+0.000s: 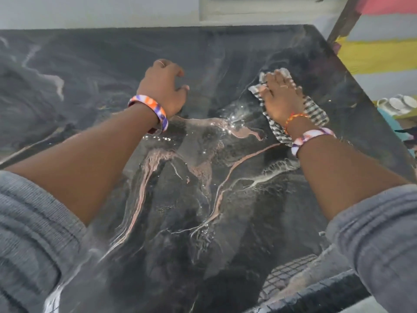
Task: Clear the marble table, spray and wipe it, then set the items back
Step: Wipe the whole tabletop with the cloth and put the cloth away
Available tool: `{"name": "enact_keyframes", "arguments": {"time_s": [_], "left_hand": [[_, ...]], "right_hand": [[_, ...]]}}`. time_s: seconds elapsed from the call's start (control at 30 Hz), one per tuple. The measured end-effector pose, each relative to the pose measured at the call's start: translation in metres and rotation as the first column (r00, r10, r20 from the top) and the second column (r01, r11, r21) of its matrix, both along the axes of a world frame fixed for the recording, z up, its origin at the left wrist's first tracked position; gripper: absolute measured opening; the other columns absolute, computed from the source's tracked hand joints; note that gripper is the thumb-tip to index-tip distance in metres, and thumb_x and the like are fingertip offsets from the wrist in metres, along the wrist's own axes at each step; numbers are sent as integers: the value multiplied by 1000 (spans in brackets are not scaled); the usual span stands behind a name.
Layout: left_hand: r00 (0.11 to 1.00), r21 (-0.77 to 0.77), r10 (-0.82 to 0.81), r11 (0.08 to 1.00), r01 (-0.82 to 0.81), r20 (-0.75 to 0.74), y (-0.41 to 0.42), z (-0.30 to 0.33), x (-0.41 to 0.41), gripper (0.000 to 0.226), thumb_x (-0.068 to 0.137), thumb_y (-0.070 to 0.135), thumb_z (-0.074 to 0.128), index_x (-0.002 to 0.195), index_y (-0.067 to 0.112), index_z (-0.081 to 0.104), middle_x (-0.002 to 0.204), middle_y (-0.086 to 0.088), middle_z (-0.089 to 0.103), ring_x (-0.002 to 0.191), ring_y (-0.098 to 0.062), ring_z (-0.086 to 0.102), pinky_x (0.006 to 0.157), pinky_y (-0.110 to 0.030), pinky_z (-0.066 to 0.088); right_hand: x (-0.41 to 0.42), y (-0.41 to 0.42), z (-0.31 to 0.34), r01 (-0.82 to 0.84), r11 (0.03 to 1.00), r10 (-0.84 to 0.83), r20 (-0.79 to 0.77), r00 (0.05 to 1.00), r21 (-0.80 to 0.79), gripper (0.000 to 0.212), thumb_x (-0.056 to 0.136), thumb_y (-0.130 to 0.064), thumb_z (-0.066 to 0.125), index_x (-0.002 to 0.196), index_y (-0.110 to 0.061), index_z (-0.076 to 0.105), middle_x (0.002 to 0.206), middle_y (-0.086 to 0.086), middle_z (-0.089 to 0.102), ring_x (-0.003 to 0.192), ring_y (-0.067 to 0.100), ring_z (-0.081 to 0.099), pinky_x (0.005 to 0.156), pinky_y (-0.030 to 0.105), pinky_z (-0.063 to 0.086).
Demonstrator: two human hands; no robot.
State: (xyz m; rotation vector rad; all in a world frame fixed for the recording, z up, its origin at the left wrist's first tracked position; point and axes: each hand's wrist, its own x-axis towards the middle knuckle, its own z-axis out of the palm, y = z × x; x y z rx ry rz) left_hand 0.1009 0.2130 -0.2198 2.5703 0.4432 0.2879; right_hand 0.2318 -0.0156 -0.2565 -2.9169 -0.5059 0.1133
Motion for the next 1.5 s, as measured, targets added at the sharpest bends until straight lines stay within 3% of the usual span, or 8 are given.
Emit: {"name": "enact_keyframes", "arguments": {"time_s": [0.1,0.23,0.43,0.57,0.7,0.83,1.2,1.5], "left_hand": [[998,7,51,999,-51,23,23,-2,-17,37,88,21,55,123,9,54,142,-16,38,131,-33,39,109,-37,31],[993,24,114,993,-114,15,47,-3,-49,35,88,20,54,120,7,56,139,-19,43,129,-34,41,109,-37,32],[984,48,177,983,-177,3,45,12,-86,35,89,21,52,121,8,55,139,-19,41,126,-36,44,107,-40,35],[987,39,161,986,-161,1,20,18,-107,34,88,18,52,120,7,55,139,-19,41,126,-36,44,106,-39,35],[989,19,145,989,-145,13,-6,19,-138,33,89,18,50,120,8,57,138,-18,43,123,-36,46,104,-36,36],[989,39,145,989,-145,6,-16,19,-178,33,90,19,50,120,8,57,139,-18,42,122,-35,47,103,-33,36],[982,5,185,983,-185,-36,25,12,-272,28,85,20,56,110,9,64,126,-23,52,115,-40,50,100,-38,40],[960,34,256,967,-254,-112,133,2,-370,29,86,22,55,111,11,65,124,-24,56,113,-42,53,99,-41,42]], "right_hand": [[-19,58,1,-249,967,248,26,968,57,53,90,-38,25,140,-25,37,154,1,28,144,21,22,115,51,19],[-69,114,2,-485,867,487,7,873,115,43,100,-29,31,142,-29,34,155,-4,24,144,15,20,118,44,9],[-145,119,6,-620,733,653,-35,757,280,59,100,-32,35,149,-21,5,148,5,36,127,20,50,118,38,9],[-177,92,7,-556,737,618,-49,785,383,45,99,-27,34,144,-22,31,154,1,24,142,21,26,120,40,5],[-202,52,5,-469,864,476,7,879,185,42,99,-33,26,140,-36,31,155,-13,17,146,22,-1,109,48,-21],[-227,13,8,-382,911,394,-61,917,156,44,99,-31,26,142,-41,27,155,-17,16,147,20,6,112,57,-13],[-313,-7,6,-131,990,135,-64,989,61,52,98,-35,32,147,-33,17,158,-10,10,147,20,3,117,50,-3],[-430,131,3,-288,945,292,-1,956,157,52,97,-21,36,146,-30,24,156,-9,21,146,19,10,119,48,3]]}}
